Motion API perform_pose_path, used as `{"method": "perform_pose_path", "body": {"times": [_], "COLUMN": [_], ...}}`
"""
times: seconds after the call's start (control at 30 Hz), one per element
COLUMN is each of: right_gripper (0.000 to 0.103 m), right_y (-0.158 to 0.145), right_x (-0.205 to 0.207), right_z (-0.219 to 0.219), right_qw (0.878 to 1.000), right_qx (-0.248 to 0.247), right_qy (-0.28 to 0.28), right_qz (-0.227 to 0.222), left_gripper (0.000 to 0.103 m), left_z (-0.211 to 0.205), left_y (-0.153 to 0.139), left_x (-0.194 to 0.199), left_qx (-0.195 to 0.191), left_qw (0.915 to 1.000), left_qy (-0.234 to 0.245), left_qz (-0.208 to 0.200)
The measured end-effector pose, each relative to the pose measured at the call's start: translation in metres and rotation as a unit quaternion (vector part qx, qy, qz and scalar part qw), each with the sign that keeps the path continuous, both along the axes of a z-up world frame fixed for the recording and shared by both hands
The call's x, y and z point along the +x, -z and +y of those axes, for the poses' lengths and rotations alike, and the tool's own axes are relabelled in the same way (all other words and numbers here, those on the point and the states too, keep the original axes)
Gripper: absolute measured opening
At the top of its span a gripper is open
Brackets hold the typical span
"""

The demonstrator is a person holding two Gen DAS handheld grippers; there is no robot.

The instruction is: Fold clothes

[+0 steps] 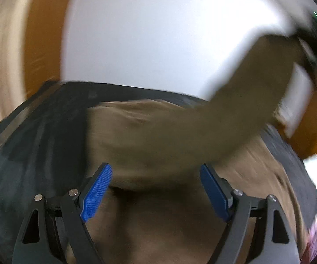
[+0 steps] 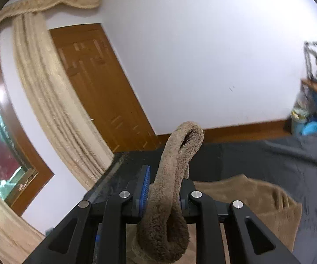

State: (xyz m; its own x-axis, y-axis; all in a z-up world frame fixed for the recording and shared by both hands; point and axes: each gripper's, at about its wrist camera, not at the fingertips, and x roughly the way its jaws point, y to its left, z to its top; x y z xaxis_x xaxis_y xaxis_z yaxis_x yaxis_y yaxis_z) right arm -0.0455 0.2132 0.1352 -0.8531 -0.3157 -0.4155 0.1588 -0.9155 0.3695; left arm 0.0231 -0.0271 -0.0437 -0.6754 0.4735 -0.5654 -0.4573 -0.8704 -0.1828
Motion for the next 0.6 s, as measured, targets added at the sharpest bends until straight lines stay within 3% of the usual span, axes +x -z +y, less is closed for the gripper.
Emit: {"method": "perform_pose_path", "body": {"times": [0.07, 0.2, 0.3, 0.43, 0.6], "right_gripper": [0.022, 0.022, 0.022, 0.022, 0.022], "right_y": [-0.017, -0.041, -0.049, -0.026, 0.002], "right_x": [0.004, 0.022, 0.036, 0.032, 0.027], "right_z": [-0.015, -0.039, -0.048, -0.041, -0.032], "right_qw": [1.000, 0.997, 0.995, 0.997, 0.998], "right_qx": [0.007, 0.018, 0.028, 0.037, 0.047], "right_qy": [-0.018, -0.045, -0.050, -0.043, -0.036], "right_qz": [0.020, 0.058, 0.076, 0.046, 0.009], "left_gripper": [0.085, 0.085, 0.085, 0.085, 0.085], "left_z": [0.023, 0.036, 0.012, -0.033, -0.063], "left_y": [0.005, 0.008, 0.010, 0.029, 0.037], "left_x": [0.011, -0.003, -0.035, -0.078, -0.081], "left_qx": [-0.036, -0.106, -0.102, -0.090, -0.048], "left_qw": [0.9984, 0.9933, 0.9887, 0.9738, 0.9713], "left_qy": [0.042, -0.026, -0.108, -0.202, -0.222], "left_qz": [0.005, 0.040, 0.019, -0.052, -0.068]}}
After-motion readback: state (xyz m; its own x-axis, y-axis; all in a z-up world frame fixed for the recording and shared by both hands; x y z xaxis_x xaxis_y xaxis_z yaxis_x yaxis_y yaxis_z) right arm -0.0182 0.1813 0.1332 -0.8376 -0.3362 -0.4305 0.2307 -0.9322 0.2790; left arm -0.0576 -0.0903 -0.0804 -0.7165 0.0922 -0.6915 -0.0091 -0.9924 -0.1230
